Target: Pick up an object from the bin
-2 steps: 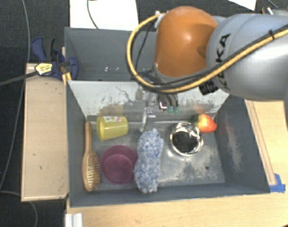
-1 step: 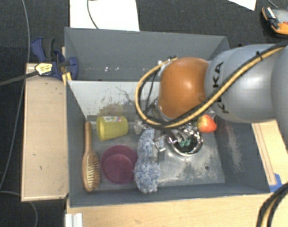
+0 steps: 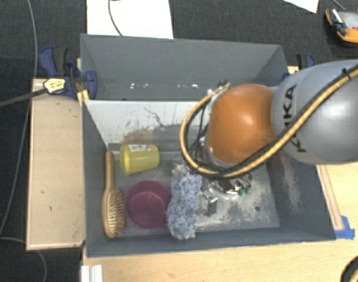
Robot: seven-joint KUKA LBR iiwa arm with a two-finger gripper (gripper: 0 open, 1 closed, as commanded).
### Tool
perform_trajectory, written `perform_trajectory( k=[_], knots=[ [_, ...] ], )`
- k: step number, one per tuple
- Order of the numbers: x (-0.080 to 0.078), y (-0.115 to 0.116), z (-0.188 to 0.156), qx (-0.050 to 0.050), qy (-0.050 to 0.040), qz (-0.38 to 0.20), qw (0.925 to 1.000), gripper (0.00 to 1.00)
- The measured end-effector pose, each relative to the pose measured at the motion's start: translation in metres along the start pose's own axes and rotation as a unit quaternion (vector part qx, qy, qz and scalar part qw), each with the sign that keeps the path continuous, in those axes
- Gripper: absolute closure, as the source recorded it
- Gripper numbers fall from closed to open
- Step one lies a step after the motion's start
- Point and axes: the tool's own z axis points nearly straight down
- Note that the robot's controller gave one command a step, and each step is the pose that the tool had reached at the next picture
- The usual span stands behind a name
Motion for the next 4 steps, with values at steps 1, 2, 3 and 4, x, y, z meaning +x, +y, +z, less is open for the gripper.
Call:
perform_trajectory(
  k=[1, 2, 3, 4],
  knots=[
    [-0.021, -0.005, 0.029, 0.0, 0.0, -0.192, 0.9814, 0.0],
    [-0.016, -0.013, 0.091, 0.0, -0.0009, -0.21, 0.9777, 0.0],
    [-0.021, -0.009, 0.09, 0.003, -0.0073, -0.371, 0.9284, 1.0],
    [-0.021, -0.009, 0.09, 0.003, -0.0072, -0.371, 0.9287, 1.0]
  ],
)
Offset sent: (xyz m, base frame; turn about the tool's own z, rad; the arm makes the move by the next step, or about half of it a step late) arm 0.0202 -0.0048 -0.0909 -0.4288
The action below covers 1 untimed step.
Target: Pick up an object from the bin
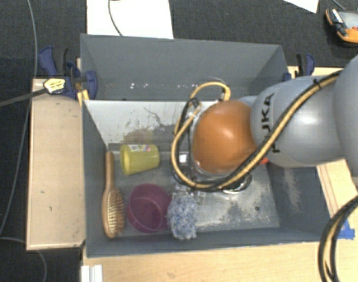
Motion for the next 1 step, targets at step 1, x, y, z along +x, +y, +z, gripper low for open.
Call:
perform_trajectory(
  k=[1],
  knots=[
    [-0.0003, 0.0001, -0.0027, 0.0, -0.0012, 0.002, 1.0, 1.0]
  ],
)
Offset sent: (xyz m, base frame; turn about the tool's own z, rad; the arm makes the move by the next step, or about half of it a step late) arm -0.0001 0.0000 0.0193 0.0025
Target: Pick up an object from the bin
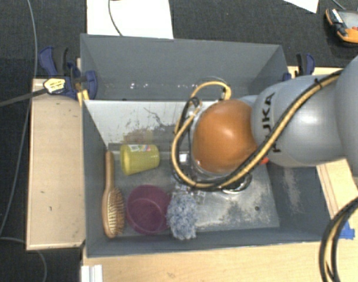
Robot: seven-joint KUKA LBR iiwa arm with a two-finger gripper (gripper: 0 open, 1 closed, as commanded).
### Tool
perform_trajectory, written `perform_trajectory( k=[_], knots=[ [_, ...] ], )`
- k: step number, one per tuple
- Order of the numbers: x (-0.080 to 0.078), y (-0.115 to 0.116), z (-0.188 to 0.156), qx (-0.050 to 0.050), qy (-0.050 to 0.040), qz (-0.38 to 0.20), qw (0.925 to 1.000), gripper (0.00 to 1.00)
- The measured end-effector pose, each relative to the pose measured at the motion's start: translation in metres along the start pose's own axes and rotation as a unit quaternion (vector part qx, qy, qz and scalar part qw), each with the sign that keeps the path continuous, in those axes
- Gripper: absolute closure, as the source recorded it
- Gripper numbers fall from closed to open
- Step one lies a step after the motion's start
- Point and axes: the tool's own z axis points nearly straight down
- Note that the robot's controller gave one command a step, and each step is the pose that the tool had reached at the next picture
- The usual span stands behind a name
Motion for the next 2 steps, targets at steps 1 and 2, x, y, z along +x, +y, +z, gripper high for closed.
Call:
perform_trajectory(
  k=[1, 2],
  knots=[
    [0.0, 0.0, -0.01, 0.0, -0.0008, 0.002, 1.0, 1.0],
    [-0.001, 0.0, -0.029, 0.0, -0.0015, 0.005, 1.0, 1.0]
  ],
)
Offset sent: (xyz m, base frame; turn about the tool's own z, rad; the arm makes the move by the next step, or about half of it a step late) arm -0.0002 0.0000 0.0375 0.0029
